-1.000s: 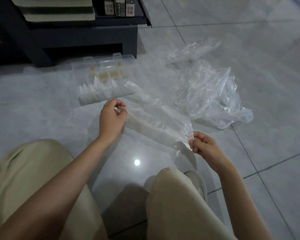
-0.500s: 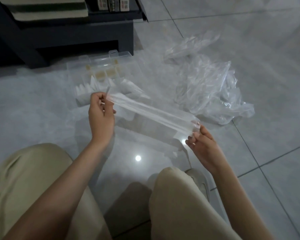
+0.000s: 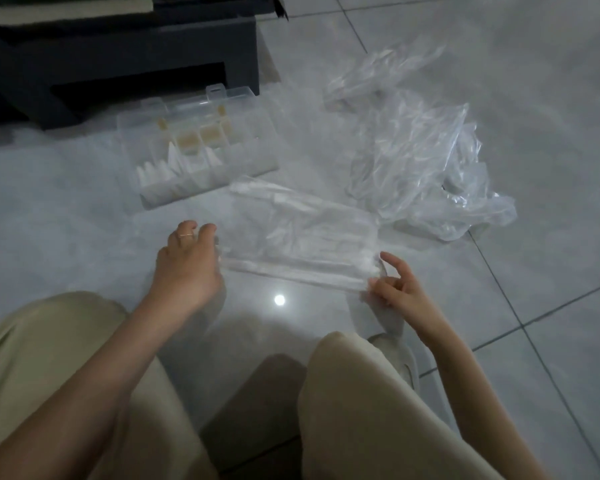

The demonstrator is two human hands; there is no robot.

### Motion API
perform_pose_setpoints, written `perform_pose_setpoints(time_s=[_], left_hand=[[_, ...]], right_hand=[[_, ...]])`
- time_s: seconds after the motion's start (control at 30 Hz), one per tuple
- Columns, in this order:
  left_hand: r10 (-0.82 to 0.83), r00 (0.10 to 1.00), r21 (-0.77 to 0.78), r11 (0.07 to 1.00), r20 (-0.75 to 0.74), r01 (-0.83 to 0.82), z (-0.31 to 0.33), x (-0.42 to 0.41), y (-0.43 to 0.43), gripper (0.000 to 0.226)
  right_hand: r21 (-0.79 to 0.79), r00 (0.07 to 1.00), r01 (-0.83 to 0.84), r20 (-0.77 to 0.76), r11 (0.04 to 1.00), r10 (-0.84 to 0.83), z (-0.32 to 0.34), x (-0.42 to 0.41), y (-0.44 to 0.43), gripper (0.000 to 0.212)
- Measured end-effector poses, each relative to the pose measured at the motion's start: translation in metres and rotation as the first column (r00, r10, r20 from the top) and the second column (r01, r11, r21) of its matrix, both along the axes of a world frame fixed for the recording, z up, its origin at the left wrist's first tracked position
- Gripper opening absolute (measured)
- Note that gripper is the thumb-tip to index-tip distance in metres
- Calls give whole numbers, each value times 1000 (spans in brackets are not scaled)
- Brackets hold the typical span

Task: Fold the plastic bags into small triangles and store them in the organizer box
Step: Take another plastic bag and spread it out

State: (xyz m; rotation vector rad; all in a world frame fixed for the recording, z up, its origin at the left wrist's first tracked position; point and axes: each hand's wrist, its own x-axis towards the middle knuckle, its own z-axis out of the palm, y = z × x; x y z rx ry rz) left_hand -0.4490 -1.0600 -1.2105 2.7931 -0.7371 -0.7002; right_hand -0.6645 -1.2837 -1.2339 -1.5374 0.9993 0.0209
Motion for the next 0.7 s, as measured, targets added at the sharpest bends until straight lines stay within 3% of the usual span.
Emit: perform_pose_setpoints(time_s=[0.07,0.13,0.2,0.27,0.33,0.5,0.7], left_hand=[[-88,992,-82,992,90,96,4,-16,-14,62],[-209,959,-246,936,194,253,0,-35,-34,54],[-367,896,-290,854,251,432,-17,-51,-60,51],[-499,827,-227,801,258,554,-39,-64,-85,50],[-549,788,-168,780,279,603,-60,-70,-103,51],[-556,780,-84,797,287,599,-90,-62,-109,56],[-376,875,-25,915,307,402,-97,-37,-40,62]], right_hand=[[-221,991,6,-127,975,-35,-7,1,-1,44],[-496,980,-13,-177,868,-87,-14,4,-1,41],[-678,996,-22,-76,734,-40,-14,13,1,35],[-783,995,-46,20,621,99,-20,27,0,36],[-839,973,-145,-24,524,231,-33,38,-3,43],[-792,807,-548,-417,268,417,-67,39,-12,61],[-707,758,-641,-519,300,396,-68,20,-30,67]])
